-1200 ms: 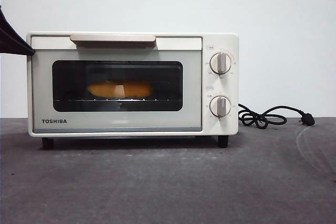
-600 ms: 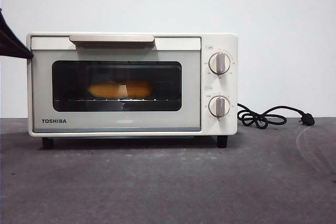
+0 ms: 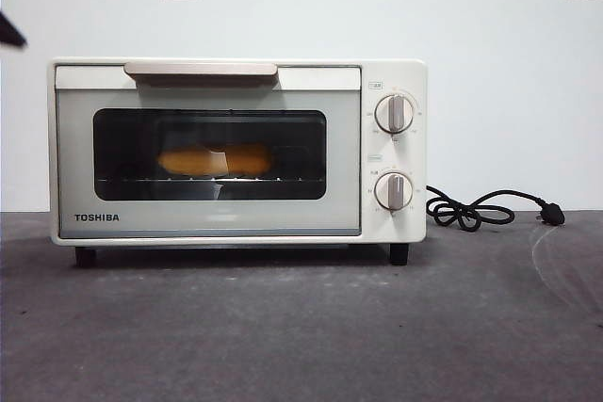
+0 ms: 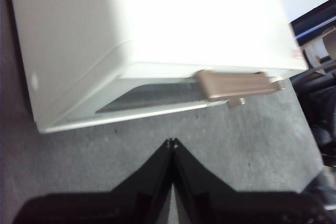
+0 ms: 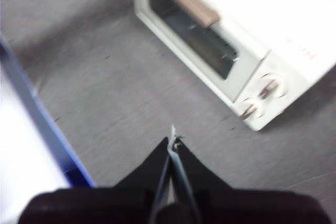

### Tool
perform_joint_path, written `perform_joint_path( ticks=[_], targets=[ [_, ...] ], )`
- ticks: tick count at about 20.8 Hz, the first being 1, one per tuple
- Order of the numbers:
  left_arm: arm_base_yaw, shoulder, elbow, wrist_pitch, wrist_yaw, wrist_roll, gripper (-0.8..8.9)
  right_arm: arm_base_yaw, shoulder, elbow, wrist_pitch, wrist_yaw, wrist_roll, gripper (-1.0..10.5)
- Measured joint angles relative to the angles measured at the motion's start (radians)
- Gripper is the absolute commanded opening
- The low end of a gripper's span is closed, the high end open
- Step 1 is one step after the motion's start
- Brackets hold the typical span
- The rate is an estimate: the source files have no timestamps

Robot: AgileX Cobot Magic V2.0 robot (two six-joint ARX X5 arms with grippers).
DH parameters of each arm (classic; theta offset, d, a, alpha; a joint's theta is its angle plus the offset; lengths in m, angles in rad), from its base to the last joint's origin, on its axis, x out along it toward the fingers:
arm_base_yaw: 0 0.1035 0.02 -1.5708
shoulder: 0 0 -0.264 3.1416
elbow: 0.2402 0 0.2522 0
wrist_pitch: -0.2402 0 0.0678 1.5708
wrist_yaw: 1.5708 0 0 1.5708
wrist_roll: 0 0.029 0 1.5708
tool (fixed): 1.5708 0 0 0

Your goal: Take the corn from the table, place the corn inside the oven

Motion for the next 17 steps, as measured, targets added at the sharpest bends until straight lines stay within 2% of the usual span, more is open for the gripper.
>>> perform_joint_path(
  ticks=[6,10,13,17],
  targets=[
    [0.000,-0.241,0.001,-0.003,-0.021,-0.017,-0.07,0.000,0.001,0.000,0.065,0.063,-0.002,-0.1],
    [0.000,-0.388,0.001,-0.011,-0.121,-0.057,-0.07,0.000,0.003,0.000,0.081,0.128,-0.003,-0.1],
    [0.000,-0.473,0.001,-0.031,-0.178,-0.075,-0.07,0.000,0.006,0.000,0.081,0.138,-0.003,-0.1],
    [0.000,-0.539,0.005,-0.059,-0.181,-0.081,-0.07,0.000,0.006,0.000,0.081,0.138,-0.003,-0.1]
  ],
)
